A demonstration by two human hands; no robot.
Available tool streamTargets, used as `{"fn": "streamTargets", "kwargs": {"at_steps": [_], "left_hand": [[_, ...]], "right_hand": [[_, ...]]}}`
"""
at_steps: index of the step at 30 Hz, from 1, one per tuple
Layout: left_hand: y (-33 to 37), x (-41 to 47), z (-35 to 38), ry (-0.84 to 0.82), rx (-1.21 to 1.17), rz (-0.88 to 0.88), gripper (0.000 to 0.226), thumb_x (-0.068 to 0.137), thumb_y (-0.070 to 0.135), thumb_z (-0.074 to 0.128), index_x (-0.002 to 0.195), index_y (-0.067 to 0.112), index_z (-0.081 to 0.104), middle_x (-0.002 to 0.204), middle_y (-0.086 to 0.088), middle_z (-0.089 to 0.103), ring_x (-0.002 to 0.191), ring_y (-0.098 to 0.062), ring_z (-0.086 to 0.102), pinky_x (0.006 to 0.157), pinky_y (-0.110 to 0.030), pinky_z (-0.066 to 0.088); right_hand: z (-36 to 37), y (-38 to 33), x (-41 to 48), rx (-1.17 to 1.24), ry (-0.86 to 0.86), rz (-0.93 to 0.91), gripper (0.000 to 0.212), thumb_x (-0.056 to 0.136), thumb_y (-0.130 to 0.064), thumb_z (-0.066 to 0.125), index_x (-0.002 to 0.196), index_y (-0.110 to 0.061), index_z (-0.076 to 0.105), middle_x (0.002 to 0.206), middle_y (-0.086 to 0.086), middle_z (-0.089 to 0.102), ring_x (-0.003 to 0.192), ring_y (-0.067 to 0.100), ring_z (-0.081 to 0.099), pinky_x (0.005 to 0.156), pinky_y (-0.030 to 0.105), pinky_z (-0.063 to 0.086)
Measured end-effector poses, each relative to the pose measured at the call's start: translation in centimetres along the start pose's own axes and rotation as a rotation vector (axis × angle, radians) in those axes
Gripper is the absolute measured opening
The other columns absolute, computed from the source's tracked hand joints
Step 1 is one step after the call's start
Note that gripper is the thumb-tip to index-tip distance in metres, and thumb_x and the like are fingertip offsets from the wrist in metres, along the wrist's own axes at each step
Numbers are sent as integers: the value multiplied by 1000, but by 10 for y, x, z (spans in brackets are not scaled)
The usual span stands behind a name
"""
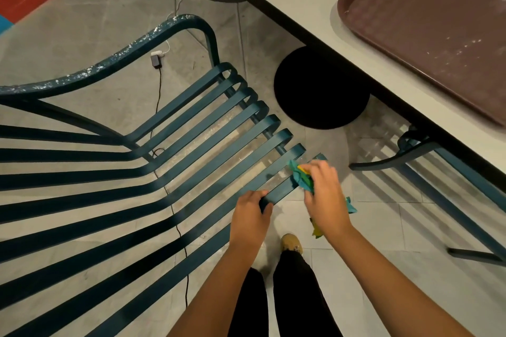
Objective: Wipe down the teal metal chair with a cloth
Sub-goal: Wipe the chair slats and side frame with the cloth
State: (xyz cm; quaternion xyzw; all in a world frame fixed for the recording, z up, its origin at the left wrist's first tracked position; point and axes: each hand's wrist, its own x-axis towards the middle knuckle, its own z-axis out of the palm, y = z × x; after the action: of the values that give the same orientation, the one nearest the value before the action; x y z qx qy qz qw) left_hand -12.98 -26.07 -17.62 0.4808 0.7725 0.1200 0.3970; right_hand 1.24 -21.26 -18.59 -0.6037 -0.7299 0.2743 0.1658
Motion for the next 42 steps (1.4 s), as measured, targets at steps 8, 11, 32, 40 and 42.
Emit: {"fn": "streamTargets", "kwargs": {"at_steps": [8,11,32,40,42], "left_hand": [[8,5,4,-26,46,67,41,90,21,55,130,17,47,126,-7,54,118,-20,46,97,-29,43],[7,6,3,-33,55,67,40,91,22,54,131,18,47,127,-4,52,120,-19,44,98,-29,41],[17,22,8,-94,9,73,41,89,26,57,128,14,50,123,-7,55,116,-20,50,97,-31,43],[17,22,7,-92,-9,48,39,88,25,59,126,18,53,124,-3,56,115,-19,52,98,-31,43],[18,22,5,-100,-10,39,39,88,25,58,126,18,53,124,-3,56,115,-19,52,98,-31,43]], "right_hand": [[9,-2,-2,-184,25,-97,53,57,9,69,107,-9,61,104,8,63,86,30,57,70,41,52],[10,-2,-1,-120,43,-13,48,65,10,65,110,-8,60,108,9,61,91,29,55,75,41,49],[1,21,18,87,53,139,40,80,7,52,116,-9,58,115,8,55,99,21,44,79,23,35],[0,47,46,160,53,320,34,83,9,47,112,-4,60,108,14,56,101,31,49,83,26,35],[-4,42,44,168,52,293,31,83,8,48,109,-4,61,106,13,55,99,31,50,82,27,36]]}}
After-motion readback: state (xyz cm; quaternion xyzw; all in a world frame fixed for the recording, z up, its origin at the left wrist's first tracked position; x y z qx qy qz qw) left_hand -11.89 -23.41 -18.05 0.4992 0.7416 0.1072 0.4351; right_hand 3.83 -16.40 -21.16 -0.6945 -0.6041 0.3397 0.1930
